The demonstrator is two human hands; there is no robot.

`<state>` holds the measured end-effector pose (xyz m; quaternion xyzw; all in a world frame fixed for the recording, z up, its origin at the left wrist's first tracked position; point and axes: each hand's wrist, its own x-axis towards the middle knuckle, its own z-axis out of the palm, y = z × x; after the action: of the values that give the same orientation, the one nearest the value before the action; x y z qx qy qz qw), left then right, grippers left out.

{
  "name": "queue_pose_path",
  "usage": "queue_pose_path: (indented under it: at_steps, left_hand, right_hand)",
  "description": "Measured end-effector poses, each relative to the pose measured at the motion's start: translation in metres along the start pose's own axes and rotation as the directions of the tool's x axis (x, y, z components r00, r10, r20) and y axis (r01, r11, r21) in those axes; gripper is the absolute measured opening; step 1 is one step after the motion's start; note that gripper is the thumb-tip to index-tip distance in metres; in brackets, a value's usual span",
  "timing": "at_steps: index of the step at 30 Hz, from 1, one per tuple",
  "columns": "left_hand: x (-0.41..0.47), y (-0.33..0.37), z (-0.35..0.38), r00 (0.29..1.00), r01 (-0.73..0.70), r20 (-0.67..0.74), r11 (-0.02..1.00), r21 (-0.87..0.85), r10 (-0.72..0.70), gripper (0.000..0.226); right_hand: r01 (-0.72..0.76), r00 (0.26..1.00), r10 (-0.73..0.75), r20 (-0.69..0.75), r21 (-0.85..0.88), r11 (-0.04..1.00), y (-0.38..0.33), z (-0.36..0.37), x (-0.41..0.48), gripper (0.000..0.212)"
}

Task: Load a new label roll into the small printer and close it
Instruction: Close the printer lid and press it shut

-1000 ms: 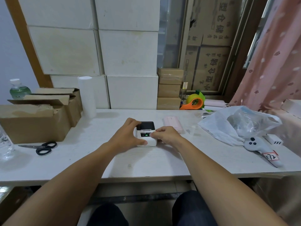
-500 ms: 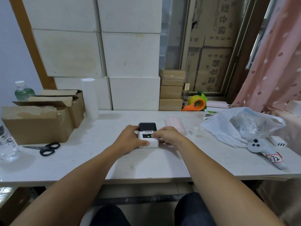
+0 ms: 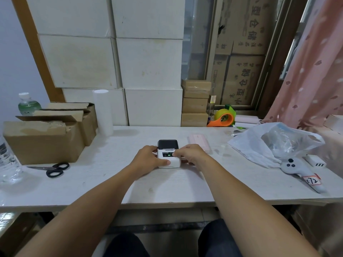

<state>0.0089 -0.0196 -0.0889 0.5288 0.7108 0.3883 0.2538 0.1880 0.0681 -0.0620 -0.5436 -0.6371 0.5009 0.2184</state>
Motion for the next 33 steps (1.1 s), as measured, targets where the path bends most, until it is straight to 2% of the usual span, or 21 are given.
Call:
queue_pose_path:
  at_steps: [27,33]
  left_hand:
    - [0.004,-0.009,0.001,0.999,-0.033,-0.002,0.999,0.01,0.033,0.063]
    - [0.007,-0.012,0.001,1.0,-0.021,0.013,1.0,0.006,0.021,0.057]
  right_hand:
    - [0.032,0.999,-0.032,-0.005,0.04,0.999,0.01,0.003,0.005,0.031]
    - [0.039,0.999,-0.039,0.002,0.055,0.998,0.01,0.002,0.005,0.029]
